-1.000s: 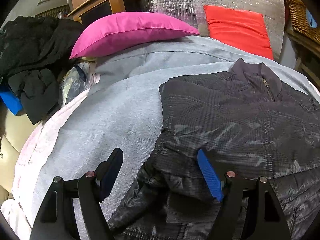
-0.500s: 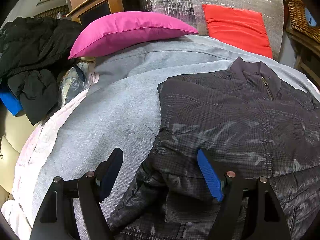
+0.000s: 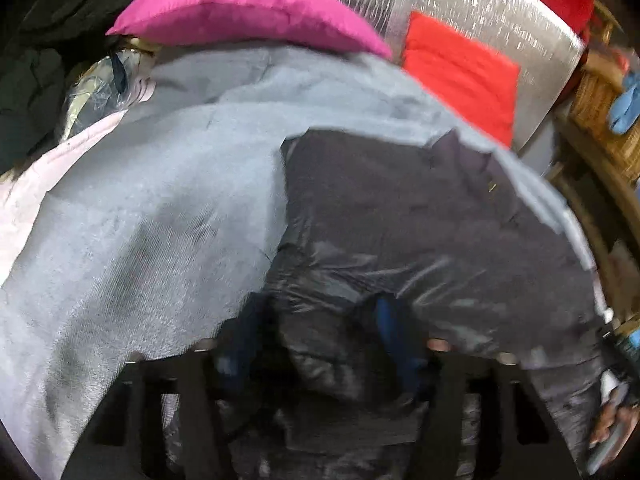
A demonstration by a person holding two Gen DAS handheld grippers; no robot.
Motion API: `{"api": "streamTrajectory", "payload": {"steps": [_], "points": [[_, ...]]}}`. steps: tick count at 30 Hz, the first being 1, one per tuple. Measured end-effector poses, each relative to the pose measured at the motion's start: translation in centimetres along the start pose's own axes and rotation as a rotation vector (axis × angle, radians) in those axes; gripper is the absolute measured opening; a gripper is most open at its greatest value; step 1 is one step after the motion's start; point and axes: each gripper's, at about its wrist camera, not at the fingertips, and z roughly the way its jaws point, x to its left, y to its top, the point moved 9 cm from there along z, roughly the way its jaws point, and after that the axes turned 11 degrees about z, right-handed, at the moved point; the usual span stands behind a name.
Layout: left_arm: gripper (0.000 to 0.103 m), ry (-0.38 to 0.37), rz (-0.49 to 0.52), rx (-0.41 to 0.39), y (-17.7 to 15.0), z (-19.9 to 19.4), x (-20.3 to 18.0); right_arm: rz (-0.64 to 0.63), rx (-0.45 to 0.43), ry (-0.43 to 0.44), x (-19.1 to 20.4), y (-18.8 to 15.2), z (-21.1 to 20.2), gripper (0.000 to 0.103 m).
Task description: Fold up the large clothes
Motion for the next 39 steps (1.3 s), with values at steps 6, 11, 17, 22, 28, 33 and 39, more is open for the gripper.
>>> {"api": "streamTrajectory", "payload": {"steps": [6,11,17,22,28,33,39], "points": [[0.027,0.015,-0.024,-0.02,-0.1,-0.5,0.7,-0.014,-0.018,-0.011,0.0,0.0,-0.1,0.041],[0.013,0.014,-0.032,-0.097,1.2,-2.7,0.9,-0.022,-0.119,0.066,1.4,1.0,-2.8,0.034],[0.024,0.021,-0.052,-0.003,0.2,-0.4,1.5,0.037,-0.001,0.003,-0.7,0.3,0.0,0.039],[0.072,0.098,0.003,-0.003,0.2,-1.0,1.3,0.153,0.047,0.091,-1.2,0.9,-0.7,0.063],[0.072,0.12,-0.013,-0.015,0.4,-1.5,2.7,0.12,0.019,0.083,-0.5,0.9,-1.1,0.065],[0.074,0.109,-0.016,0.074,-1.1,0.7,2.5,0.062,0.056,-0.019,-1.2,-0.6,0.7,0.065],[0.073,0.072,-0.045,0.033,-0.7,-1.7,2.5,0.075,0.045,0.03,-0.7,0.0,-1.4,0.065]]}}
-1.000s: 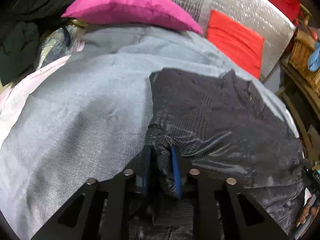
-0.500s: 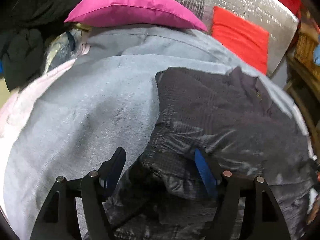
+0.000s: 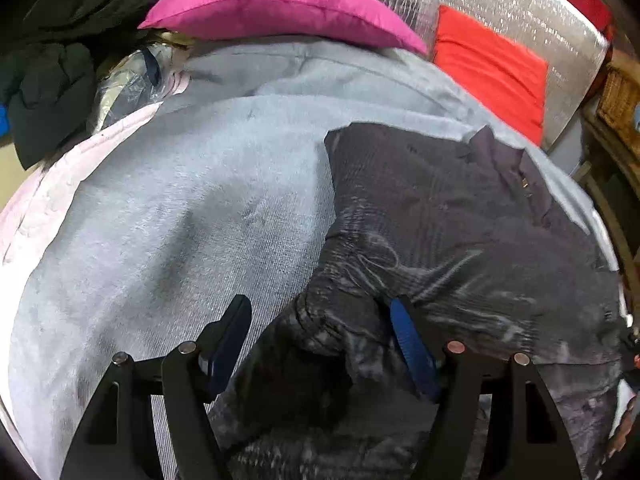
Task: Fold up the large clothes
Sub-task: 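Grasp the jacket hem with both tools and lift it toward the collar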
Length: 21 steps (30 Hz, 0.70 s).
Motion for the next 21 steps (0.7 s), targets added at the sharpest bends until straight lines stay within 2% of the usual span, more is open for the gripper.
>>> {"api": "streamTrajectory", "payload": {"steps": [5,11,15,19,21], "points": [[0.073,-0.016,-0.014,-0.061,-0.5,-3.6,1.2,-0.024,-0.027,0.059,0.3,-0.5,-3.5,0.065],[0.073,-0.059,0.018,-0.086,-4.5,-8.3,3.3,-0.041,-0.029,0.104,-1.6,-3.5,-8.2,0.065],[0.073,-0.043,0.031,-0.117,-8.9,-11.5,4.7,0.022,-0.021,0.127,-4.7,-6.7,-11.3,0.065],[0.073,-0.059,0.023,-0.08,-13.6,-12.6,5.5,0.1,-0.014,0.173,-7.2,-9.6,-14.3,0.065],[0.067,-0.087,0.018,-0.068,-15.6,-13.1,5.5,0.118,-0.005,0.186,-8.0,-10.9,-15.5,0.065]]}}
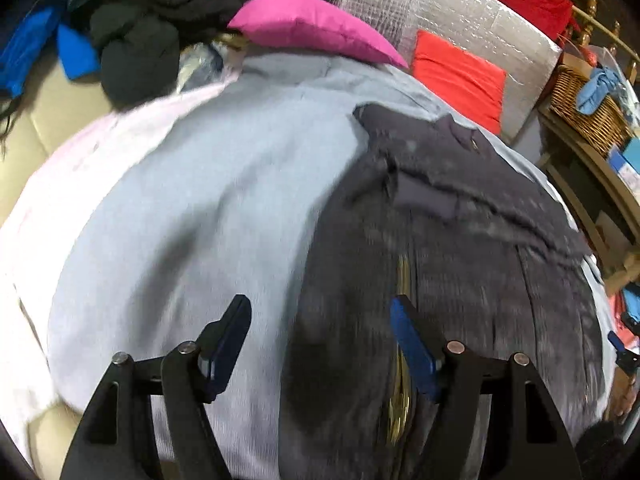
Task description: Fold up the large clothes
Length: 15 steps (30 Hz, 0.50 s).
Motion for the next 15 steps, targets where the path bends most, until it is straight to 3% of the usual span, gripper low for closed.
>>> {"api": "streamTrajectory", "payload": {"steps": [2,3,7,11,15], "points": [[0.049,-0.024,-0.002,0.006,-1.5,-0.6,-0.2,0.02,0.024,0.012,-0.6,-1.4,-0.9,0.065],[0.049,-0.041,-0.002,0.011,-2.2,-0.7,-0.4,0.032,0.039,0.019,-0.9,-2.1,-1.3,0.065],[0.049,-0.05,-0.006,0.037,-4.1,-1.0,-0.8,0.064,0.094,0.014,-2.1,-4.6,-1.6,0.065],[0.06,-0.09,-0.057,0.063,-5.3,-1.1,-0.8,0.117,0.182,0.032,-3.0,-6.6,-0.6,0.065],[0.06,-0.13,-0.054,0.091,-6.9,-1.3,-1.4,0.093,0.265,0.021,-2.7,-10.0,0.4,0.066]]}}
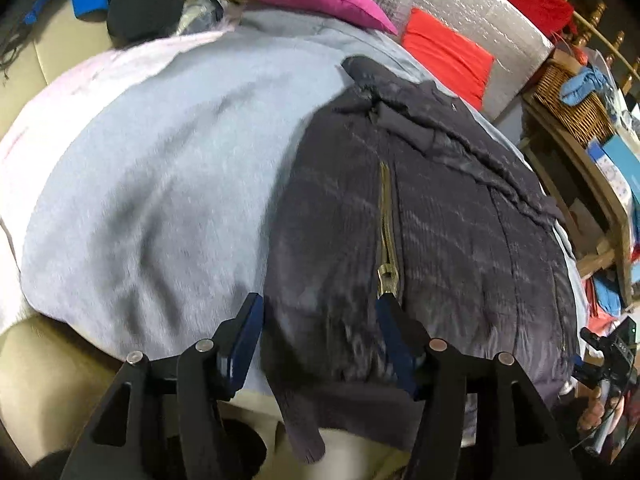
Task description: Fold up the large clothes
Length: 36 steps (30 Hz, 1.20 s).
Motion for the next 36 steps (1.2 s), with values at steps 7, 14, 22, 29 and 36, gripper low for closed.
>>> {"api": "streamTrajectory", "payload": {"steps": [7,14,22,29,36], "points": [[0.067,-0.055,-0.019,0.032,-2.5,-1.0,-0.6,-0.086,0.009,-0.037,0.6,-3.1,-0.1,0.066],[0.067,-0.046,-0.052,0.123,-5.2,-0.3,-0.7,-0.068,-0.032,-0.128,-1.1,-3.0,-1.1,0.065],[0.03,-0.022,0.021,0.054,-4.4,-1.1,-1.9,-0.237,-0.016,-0.11,1.9,-5.4,-0.9,0.062],[0.059,-0.096,-0.06,0.065,-4.2,0.2,-1.4,-0.137,0.015,-0.144,-0.4,-4.0,1.3,0.062],[0.039,-0.109,0.004,-0.035,-3.0,-1.6,-2.4,-0.208,-0.009,0.137,5.5,-4.7,-1.6,0.034]]}}
